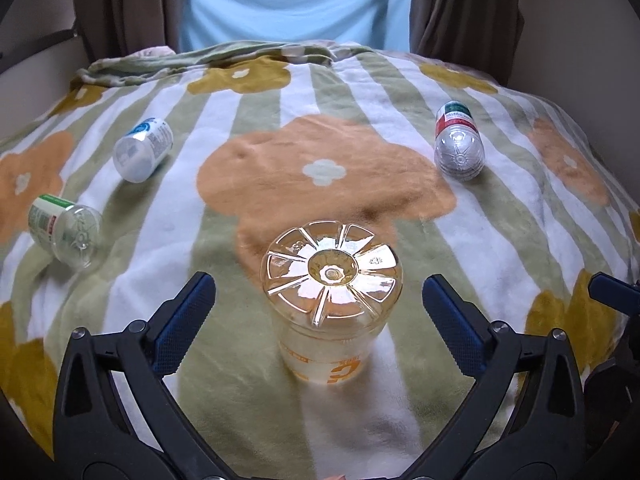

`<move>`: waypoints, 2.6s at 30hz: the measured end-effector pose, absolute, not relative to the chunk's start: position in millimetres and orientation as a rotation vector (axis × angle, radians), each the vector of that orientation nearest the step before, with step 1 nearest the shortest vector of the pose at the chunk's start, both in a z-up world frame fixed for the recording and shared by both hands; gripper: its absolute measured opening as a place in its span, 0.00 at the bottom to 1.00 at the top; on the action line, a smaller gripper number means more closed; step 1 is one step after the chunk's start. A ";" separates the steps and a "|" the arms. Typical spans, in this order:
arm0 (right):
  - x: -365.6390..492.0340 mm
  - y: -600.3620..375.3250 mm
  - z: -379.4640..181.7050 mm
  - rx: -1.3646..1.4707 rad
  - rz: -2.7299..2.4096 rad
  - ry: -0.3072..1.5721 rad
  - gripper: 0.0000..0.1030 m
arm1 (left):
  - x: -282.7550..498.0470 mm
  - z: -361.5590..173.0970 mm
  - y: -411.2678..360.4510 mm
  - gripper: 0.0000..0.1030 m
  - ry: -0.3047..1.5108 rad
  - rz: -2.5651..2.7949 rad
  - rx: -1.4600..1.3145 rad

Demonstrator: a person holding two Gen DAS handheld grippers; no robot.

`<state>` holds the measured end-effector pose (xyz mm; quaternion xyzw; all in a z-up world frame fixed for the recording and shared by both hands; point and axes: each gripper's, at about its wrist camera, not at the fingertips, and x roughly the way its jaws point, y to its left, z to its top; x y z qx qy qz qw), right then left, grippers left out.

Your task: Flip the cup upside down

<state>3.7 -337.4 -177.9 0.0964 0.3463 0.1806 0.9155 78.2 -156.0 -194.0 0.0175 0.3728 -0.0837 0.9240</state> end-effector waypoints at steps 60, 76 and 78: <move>-17.9 -248.3 -22.7 0.007 0.017 0.256 1.00 | -15.1 1.7 -8.2 1.00 0.304 -0.048 -0.018; -16.8 -249.9 -23.8 0.011 0.013 0.260 1.00 | -16.1 2.3 -9.6 1.00 0.303 -0.045 -0.014; -16.7 -249.8 -23.8 0.011 0.013 0.261 1.00 | -15.9 2.7 -10.4 1.00 0.303 -0.046 -0.013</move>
